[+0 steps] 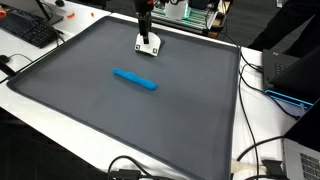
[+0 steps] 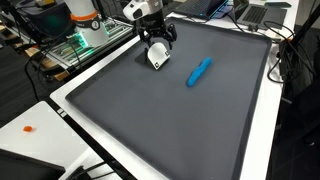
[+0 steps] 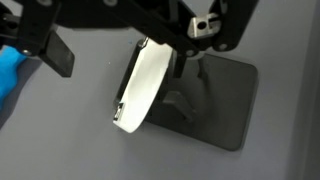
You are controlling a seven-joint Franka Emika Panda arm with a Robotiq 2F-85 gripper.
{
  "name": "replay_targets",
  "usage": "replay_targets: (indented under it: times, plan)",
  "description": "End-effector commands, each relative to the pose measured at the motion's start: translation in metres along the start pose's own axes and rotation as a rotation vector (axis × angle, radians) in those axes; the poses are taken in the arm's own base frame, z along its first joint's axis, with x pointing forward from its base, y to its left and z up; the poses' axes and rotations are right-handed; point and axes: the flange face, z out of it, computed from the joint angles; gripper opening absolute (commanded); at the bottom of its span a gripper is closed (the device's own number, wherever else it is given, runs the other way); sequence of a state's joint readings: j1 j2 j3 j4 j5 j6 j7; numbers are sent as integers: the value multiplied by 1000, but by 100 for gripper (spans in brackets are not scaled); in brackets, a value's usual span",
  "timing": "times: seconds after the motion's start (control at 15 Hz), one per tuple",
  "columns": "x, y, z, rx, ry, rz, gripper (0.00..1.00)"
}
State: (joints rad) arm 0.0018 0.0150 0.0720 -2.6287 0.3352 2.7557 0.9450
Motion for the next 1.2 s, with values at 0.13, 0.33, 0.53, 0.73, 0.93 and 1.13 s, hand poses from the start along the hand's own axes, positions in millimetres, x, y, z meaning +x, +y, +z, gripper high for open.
replay_targets:
  times: [0.13,0.33,0.53,0.73,0.93,1.13]
  plan:
    - [1,-5,9,3,7,43,100]
    - [3,-6,12,-2,4,67,100]
    - [5,-7,15,-5,3,86,100]
    - [5,-9,16,-5,1,98,71]
    - [5,-11,18,-6,-3,111,53]
    - [5,-11,18,-4,-7,126,28]
